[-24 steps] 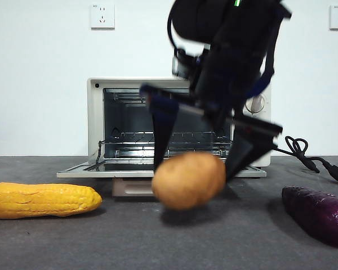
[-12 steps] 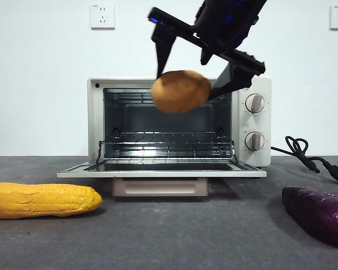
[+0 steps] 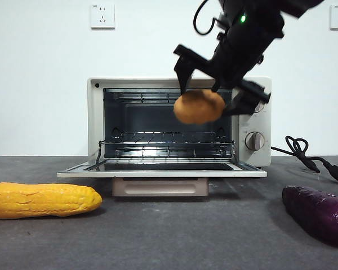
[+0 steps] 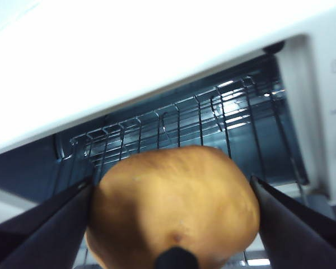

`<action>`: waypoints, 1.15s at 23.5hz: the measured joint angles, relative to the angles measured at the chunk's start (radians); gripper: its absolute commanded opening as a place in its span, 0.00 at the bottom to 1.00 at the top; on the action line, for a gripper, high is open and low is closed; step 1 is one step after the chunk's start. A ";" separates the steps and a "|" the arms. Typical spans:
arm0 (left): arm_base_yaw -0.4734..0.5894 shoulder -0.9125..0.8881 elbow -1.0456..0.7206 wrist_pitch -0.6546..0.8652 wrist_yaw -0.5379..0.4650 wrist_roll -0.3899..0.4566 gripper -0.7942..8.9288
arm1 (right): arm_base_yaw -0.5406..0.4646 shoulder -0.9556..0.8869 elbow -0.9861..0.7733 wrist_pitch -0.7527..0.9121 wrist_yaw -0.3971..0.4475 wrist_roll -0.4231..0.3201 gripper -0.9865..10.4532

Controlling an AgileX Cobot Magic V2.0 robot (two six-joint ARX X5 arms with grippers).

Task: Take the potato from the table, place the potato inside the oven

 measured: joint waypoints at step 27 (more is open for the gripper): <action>-0.007 0.000 0.000 -0.043 -0.001 0.009 0.07 | -0.027 0.105 0.000 0.141 0.044 0.007 0.56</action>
